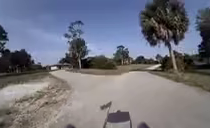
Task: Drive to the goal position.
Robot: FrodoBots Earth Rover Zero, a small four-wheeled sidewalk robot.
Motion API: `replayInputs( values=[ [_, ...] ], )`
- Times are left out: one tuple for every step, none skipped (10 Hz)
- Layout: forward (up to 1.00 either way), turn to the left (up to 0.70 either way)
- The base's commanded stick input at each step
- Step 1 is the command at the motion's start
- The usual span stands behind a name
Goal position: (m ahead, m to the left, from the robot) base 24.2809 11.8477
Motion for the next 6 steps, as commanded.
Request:
replayInputs(
  values=[
    [1.00,0.20],
    [1.00,0.37],
    [1.00,0.40],
    [1.00,0.40],
    [1.00,0.40],
    [1.00,0.28]
  ],
)
